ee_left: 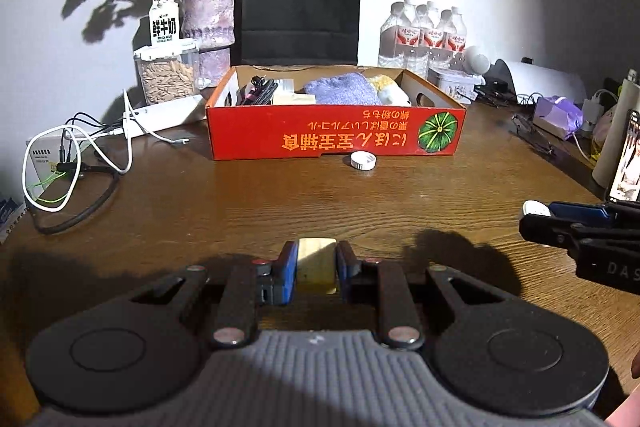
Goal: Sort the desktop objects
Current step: 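Carry the yellow block and white lid into the cardboard box, then open both tools inside the box to release the block and lid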
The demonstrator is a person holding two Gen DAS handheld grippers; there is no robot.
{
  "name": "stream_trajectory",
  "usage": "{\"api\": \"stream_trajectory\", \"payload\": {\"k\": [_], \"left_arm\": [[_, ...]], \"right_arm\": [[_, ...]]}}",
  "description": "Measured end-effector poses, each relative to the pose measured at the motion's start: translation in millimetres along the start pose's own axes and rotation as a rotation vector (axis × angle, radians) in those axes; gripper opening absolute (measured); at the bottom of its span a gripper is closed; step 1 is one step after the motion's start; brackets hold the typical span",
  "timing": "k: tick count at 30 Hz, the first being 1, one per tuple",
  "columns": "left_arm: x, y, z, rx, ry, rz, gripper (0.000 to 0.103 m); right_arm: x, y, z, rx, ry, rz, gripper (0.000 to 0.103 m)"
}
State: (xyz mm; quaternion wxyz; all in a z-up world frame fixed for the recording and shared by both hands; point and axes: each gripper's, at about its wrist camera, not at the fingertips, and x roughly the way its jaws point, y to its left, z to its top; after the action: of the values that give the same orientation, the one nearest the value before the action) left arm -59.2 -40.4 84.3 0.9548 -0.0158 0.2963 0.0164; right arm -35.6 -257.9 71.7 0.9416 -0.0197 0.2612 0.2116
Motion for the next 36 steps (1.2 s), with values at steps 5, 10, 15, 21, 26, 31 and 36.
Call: {"api": "stream_trajectory", "payload": {"k": [5, 10, 15, 21, 26, 31, 36], "left_arm": [[-2, 3, 21, 0.019, -0.055, -0.005, 0.022], [22, 20, 80, 0.011, -0.108, -0.082, 0.022], [88, 46, 141, -0.033, -0.036, -0.126, 0.022], [179, 54, 171, 0.033, 0.087, -0.157, 0.022], [237, 43, 166, 0.114, 0.199, -0.129, 0.023], [252, 45, 164, 0.121, 0.204, -0.138, 0.054], [234, 51, 174, 0.078, 0.153, -0.148, 0.066]], "right_arm": [[-5, -2, 16, 0.003, -0.03, 0.026, 0.038], [12, -9, 69, -0.039, -0.094, 0.05, 0.038], [81, -26, 136, -0.014, -0.046, 0.08, 0.038], [203, -47, 176, 0.076, 0.184, 0.095, 0.038], [275, -54, 171, 0.098, 0.341, 0.055, 0.038], [303, -46, 158, 0.047, 0.414, 0.002, 0.039], [288, -52, 163, 0.07, 0.349, 0.003, 0.046]]}}
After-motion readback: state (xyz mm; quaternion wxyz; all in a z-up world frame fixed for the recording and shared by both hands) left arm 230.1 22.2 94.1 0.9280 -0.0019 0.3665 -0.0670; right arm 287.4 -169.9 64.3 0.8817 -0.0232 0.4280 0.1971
